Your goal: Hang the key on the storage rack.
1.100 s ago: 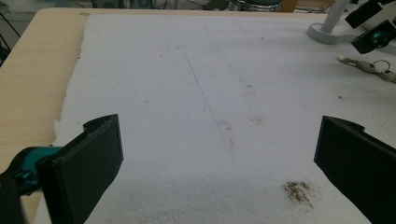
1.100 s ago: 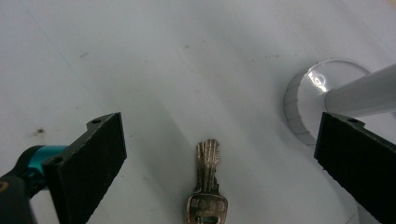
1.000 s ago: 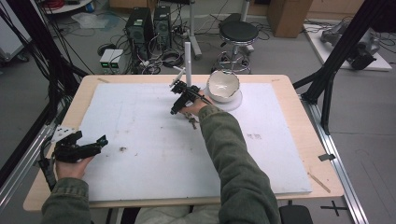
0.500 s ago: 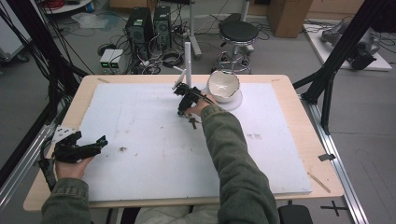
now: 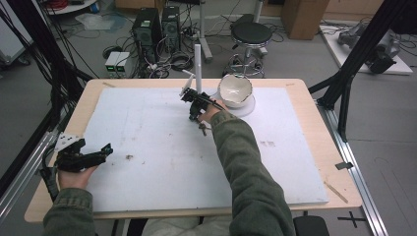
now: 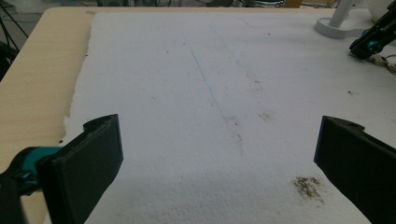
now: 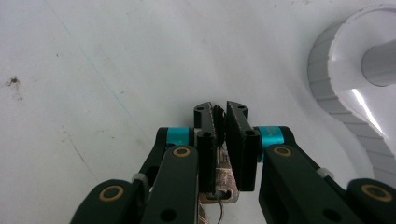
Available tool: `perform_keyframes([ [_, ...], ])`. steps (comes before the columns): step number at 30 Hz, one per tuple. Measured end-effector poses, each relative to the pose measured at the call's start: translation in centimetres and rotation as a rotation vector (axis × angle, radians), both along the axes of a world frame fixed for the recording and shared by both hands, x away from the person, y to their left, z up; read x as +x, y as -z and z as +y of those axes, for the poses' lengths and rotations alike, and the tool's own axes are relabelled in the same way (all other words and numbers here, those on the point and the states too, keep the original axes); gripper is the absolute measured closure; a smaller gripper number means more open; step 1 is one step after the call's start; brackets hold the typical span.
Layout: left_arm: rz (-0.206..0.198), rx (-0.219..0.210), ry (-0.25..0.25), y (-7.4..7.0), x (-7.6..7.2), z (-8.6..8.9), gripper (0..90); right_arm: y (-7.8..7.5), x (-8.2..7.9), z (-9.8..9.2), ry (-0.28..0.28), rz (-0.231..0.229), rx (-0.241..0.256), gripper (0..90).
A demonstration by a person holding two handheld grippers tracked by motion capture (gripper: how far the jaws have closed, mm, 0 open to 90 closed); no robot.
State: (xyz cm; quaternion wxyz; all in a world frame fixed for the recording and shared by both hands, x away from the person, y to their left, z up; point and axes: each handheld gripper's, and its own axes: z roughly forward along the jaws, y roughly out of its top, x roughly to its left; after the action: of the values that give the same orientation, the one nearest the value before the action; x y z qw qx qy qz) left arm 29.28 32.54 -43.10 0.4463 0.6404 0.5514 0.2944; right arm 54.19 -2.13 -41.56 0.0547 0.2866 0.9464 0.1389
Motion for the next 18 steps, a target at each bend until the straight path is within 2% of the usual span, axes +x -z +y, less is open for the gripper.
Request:
perform_keyframes([
  [2, 0.0, -0.001, 0.002, 0.0, 0.0, 0.0, 1.7, -0.1, -0.1, 0.0, -0.003, -0.024, -0.007, 82.6],
  [4, 0.003, 0.001, 0.003, 0.0, 0.1, 0.0, 1.7, -0.2, -0.2, 0.0, 0.014, -0.017, -0.014, 82.6],
  [5, 0.003, 0.001, 0.006, 0.1, 0.1, 0.0, 1.7, -0.5, -0.2, -0.2, 0.008, -0.033, 0.001, 82.6],
  [6, 0.003, 0.001, 0.006, 0.1, 0.1, 0.0, 1.7, -0.5, -0.2, -0.2, 0.008, -0.033, 0.001, 82.6],
  [7, 0.002, 0.001, 0.007, 0.1, 0.1, -0.1, 1.7, -0.9, -0.3, -0.2, 0.01, -0.028, 0.026, 82.6],
  [15, 0.005, 0.005, 0.013, 0.1, 0.0, -0.1, 1.7, -2.4, -1.0, -0.4, 0.015, -0.048, 0.047, 82.6],
  [16, 0.005, 0.005, 0.012, 0.1, 0.0, -0.1, 1.7, -2.6, -1.2, -0.4, 0.018, -0.049, 0.053, 88.6],
  [18, 0.006, 0.004, 0.013, 0.1, 0.0, -0.1, 1.7, -3.2, -1.5, -0.4, 0.007, -0.059, 0.069, 88.6],
])
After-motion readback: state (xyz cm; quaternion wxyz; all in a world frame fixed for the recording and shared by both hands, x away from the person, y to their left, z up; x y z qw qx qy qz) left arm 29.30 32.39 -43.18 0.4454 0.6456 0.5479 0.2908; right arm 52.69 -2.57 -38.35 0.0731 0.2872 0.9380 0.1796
